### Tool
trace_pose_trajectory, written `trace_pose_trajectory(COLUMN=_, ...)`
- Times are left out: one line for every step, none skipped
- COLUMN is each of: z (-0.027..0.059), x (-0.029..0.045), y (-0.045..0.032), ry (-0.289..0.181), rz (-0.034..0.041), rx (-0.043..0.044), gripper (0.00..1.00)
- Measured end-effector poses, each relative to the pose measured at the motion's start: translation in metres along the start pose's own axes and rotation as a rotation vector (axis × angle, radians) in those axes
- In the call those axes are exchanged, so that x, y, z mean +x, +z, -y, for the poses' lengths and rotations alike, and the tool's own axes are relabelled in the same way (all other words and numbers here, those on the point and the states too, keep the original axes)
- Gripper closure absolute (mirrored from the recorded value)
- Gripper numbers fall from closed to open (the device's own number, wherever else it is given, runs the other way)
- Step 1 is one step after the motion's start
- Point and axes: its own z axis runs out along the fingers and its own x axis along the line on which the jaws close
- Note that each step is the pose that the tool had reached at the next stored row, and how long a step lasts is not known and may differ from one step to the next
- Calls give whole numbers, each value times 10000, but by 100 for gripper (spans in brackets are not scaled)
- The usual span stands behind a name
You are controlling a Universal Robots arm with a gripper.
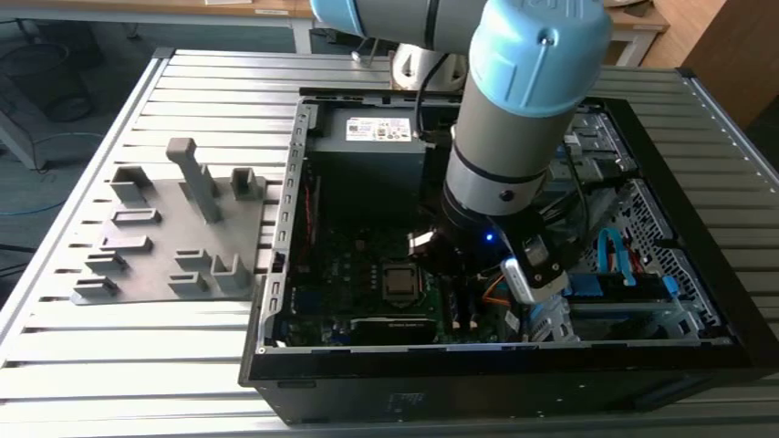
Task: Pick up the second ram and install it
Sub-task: 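Press down the second ram until it locks into place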
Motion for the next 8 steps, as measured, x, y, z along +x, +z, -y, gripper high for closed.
trace_pose_trajectory(z=3, x=0, y=-38, ry=-1, rz=0, rx=19, gripper=90)
trace_pose_trajectory(z=-2, x=0, y=-54, ry=-1, rz=3, rx=16, gripper=90)
trace_pose_trajectory(z=-17, x=0, y=-58, ry=0, rz=4, rx=14, gripper=90)
trace_pose_trajectory(z=-44, x=1, y=-62, ry=0, rz=4, rx=17, gripper=90)
trace_pose_trajectory(z=-89, x=2, y=-63, ry=-1, rz=3, rx=20, gripper=90)
trace_pose_trajectory(z=-132, x=2, y=-62, ry=-1, rz=4, rx=19, gripper=90)
trace_pose_trajectory(z=-173, x=3, y=-63, ry=-1, rz=3, rx=19, gripper=90)
trace_pose_trajectory(z=-212, x=4, y=-63, ry=-1, rz=3, rx=20, gripper=90)
